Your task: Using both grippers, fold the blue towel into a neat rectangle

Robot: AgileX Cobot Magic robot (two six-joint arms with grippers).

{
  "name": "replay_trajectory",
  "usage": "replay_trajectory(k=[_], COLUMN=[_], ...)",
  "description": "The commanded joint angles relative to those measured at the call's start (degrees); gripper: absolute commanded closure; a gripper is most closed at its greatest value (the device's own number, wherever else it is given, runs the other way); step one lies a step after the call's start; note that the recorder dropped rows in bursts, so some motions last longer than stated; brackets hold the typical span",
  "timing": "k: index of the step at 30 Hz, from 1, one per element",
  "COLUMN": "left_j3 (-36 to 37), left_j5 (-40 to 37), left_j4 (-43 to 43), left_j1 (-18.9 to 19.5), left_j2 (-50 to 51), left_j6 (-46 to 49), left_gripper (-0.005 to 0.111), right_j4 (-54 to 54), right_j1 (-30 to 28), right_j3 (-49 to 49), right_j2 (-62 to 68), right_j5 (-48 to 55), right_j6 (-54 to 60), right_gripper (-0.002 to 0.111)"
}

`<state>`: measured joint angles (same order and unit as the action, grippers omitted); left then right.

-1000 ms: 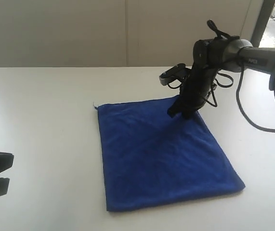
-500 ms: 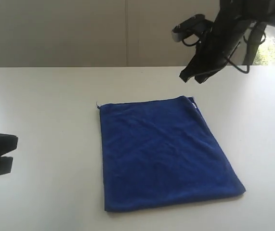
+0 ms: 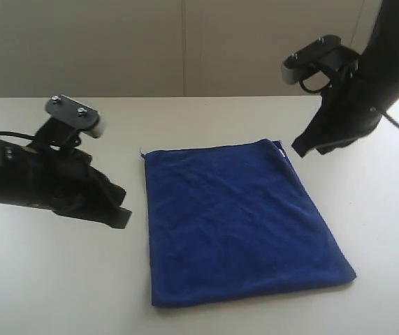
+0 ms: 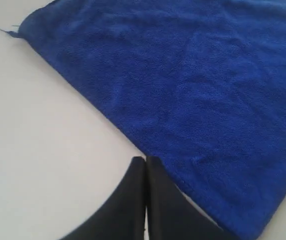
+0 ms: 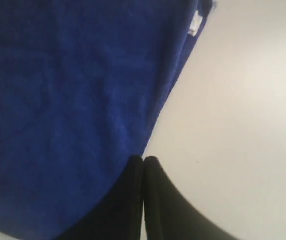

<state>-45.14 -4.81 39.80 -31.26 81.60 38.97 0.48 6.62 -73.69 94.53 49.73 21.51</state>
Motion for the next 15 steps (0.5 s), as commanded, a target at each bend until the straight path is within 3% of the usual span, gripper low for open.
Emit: replay_trajectory(k=[1, 8, 15], left_j3=[-3.65, -8.18, -12.38], left_j5=[0.18, 1.66, -0.02], left_j4=[1.31, 1.31, 1.31], left_j1=[-2.25, -5.43, -8.87], left_j2=[8.16, 18.6, 22.77], left_j6=[0.89, 1.16, 1.54], left_gripper=[0.107, 0.107, 0.107], right_j4=[5.55, 11.44, 11.44], right_j1=[-0.4, 1.69, 3.05], right_j3=[10.3, 21.16, 23.74], right_j2=[0.0, 0.58, 0.58], right_j5=[-7.98, -17.7, -20.5], right_j6=[0.41, 3.33, 2.84], right_gripper=[0.108, 0.108, 0.108])
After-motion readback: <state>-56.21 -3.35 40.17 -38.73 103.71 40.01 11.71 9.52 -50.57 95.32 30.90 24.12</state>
